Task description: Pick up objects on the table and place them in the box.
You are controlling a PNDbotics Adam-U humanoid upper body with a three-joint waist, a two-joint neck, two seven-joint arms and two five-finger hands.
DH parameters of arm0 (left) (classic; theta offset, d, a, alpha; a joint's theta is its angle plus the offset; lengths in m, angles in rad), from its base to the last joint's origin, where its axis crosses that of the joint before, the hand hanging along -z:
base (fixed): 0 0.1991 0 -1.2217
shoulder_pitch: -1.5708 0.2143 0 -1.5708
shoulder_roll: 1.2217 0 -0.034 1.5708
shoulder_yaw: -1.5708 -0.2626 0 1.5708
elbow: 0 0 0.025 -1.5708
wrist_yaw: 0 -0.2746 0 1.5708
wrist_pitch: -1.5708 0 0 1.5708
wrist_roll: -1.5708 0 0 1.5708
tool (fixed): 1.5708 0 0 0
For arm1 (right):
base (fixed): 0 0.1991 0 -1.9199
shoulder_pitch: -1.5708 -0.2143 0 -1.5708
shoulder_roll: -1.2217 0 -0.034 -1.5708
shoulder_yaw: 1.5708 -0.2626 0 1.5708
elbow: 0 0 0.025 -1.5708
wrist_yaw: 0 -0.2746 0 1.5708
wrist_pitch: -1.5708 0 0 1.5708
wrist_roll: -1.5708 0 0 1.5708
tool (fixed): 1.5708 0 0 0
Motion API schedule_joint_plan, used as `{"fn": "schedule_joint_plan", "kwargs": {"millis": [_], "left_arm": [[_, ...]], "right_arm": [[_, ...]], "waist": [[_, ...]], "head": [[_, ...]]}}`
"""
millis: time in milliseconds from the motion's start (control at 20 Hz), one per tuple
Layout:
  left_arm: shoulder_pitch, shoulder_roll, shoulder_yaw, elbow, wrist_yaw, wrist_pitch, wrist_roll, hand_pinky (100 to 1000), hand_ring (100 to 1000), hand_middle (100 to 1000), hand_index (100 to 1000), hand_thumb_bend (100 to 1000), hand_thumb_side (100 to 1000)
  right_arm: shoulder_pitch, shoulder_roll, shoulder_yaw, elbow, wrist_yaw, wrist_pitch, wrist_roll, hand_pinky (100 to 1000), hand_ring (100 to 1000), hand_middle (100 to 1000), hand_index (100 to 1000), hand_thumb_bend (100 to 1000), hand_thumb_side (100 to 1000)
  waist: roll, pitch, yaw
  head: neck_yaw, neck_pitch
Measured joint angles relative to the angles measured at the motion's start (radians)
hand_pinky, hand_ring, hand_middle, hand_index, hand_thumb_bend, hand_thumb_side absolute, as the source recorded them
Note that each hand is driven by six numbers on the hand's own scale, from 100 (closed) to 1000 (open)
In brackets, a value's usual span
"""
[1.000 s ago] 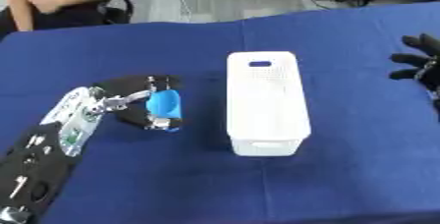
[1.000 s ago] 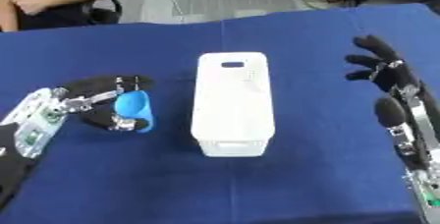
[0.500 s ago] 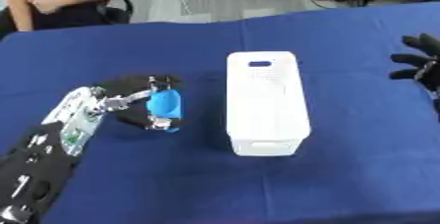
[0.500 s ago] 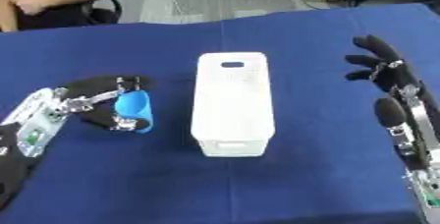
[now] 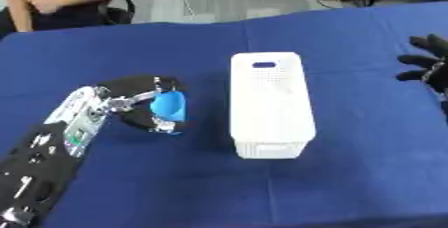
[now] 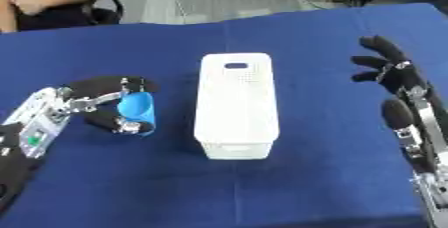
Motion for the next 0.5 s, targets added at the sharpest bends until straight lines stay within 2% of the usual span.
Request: {"fn": "schedule_joint_plan", "kwargs": {"millis": [100,150,200,250,300,350,400,450,500], "left_arm": [[-0.005,0.0,-0.001,0.0,-0.003,-0.002,-0.016,726,759,796,903,912,754],[-0.006,0.0,-0.001,0.0,-0.003,-0.004,-0.025,670,719,764,886,837,730],[-0.007,0.0,-0.001,0.0,-0.003,-0.004,-0.035,643,698,750,876,792,714],[-0.007,0.0,-0.001,0.0,-0.003,-0.005,-0.045,555,624,700,841,650,655],[-0.007,0.0,-0.001,0.0,-0.003,-0.004,-0.054,517,598,678,826,596,623],[-0.006,0.0,-0.003,0.001,-0.003,-0.001,-0.063,422,533,627,786,447,555],[-0.004,0.0,-0.005,0.001,-0.003,0.003,-0.07,452,552,643,800,493,576],[-0.004,0.0,-0.006,0.0,-0.002,0.006,-0.075,292,455,575,714,229,457],[-0.005,-0.001,-0.007,-0.001,0.001,0.009,-0.078,337,481,597,744,315,491]], "right_arm": [[0.0,0.0,0.0,0.0,0.0,0.0,0.0,703,831,914,1000,574,1000],[0.0,0.0,0.0,0.0,0.0,0.0,0.0,703,831,914,1000,574,1000],[0.0,0.0,0.0,0.0,0.0,0.0,0.0,703,831,914,1000,573,1000],[0.0,0.0,0.0,0.0,0.0,0.0,0.0,703,831,914,1000,573,1000],[0.0,0.0,0.0,0.0,0.0,0.0,0.0,703,831,914,1000,574,1000],[0.0,0.0,0.0,0.0,0.0,0.0,0.0,703,831,914,1000,573,1000],[0.0,0.0,0.0,0.0,0.0,0.0,0.0,703,831,914,1000,574,1000],[0.0,0.0,0.0,-0.001,0.0,0.0,0.001,703,831,914,1000,574,1000],[0.0,0.0,0.0,-0.001,0.0,-0.001,0.001,703,831,914,1000,574,1000]], "waist": [[0.0,0.0,-0.001],[0.0,0.0,-0.002],[0.0,0.0,-0.002],[0.0,0.0,-0.002],[0.0,0.0,-0.002],[0.0,0.0,-0.002],[0.0,0.0,-0.002],[0.0,0.0,-0.002],[0.0,0.0,-0.002]], "head": [[0.001,0.0],[0.001,0.0],[0.001,0.0],[0.001,0.0],[0.001,0.0],[0.001,0.0],[0.001,0.0],[0.001,0.0],[0.002,0.0]]}}
